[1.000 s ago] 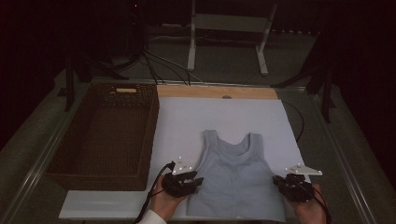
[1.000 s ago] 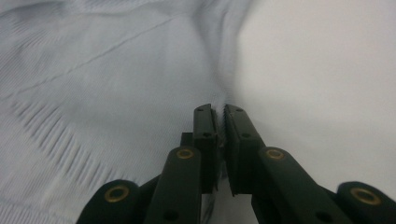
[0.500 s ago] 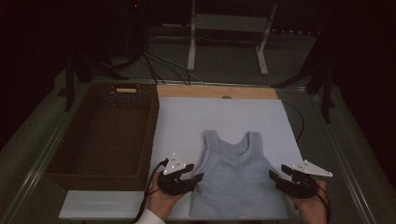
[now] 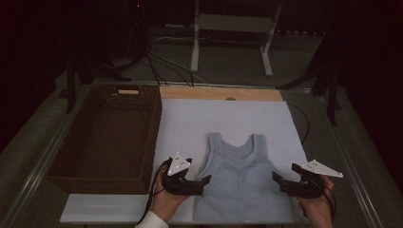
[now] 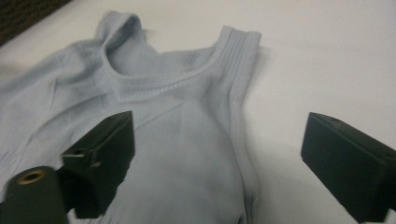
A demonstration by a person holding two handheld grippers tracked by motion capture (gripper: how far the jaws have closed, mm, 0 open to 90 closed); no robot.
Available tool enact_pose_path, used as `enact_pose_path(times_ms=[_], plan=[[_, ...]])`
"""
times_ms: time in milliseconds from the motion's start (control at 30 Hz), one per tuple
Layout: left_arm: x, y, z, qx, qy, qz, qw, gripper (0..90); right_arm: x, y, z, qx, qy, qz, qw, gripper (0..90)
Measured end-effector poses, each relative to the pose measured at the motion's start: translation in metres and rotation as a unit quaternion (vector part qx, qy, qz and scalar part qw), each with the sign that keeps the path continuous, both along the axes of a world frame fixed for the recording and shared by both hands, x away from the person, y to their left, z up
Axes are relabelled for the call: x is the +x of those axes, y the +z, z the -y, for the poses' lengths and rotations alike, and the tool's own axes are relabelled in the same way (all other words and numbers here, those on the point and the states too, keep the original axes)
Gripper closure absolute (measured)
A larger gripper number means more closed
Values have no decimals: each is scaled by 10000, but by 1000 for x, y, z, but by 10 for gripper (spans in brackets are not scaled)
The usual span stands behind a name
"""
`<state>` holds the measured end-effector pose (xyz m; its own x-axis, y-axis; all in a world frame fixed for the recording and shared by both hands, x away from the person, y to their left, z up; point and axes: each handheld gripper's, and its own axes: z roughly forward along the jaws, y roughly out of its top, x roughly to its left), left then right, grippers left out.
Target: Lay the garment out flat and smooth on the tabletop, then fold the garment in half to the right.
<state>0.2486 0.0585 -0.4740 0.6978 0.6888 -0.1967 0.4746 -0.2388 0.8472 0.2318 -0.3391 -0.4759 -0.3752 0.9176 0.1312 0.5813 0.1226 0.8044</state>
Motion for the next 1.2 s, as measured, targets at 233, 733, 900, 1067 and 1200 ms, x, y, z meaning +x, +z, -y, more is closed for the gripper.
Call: enact_pose_path(times_ms=[233,733,900,1067,1200], plan=[[8,-2,-1,-105,103,4,9999,2,-1,0,3,130,-47,245,9996,56],[11,-23,4,-196,66,-227,9995,2,-5,-5,11,447,-157,553,9973,56],[10,-26,3,-188,81,-259,9995,2,-5,-5,11,454,-158,575,9972,58],[7,-31,4,-44,12,-297,9995,3,-5,-4,10,391,-166,603,9973,58],[6,-35,5,101,6,-465,9989,15,-6,-4,11,379,-209,565,9975,58]])
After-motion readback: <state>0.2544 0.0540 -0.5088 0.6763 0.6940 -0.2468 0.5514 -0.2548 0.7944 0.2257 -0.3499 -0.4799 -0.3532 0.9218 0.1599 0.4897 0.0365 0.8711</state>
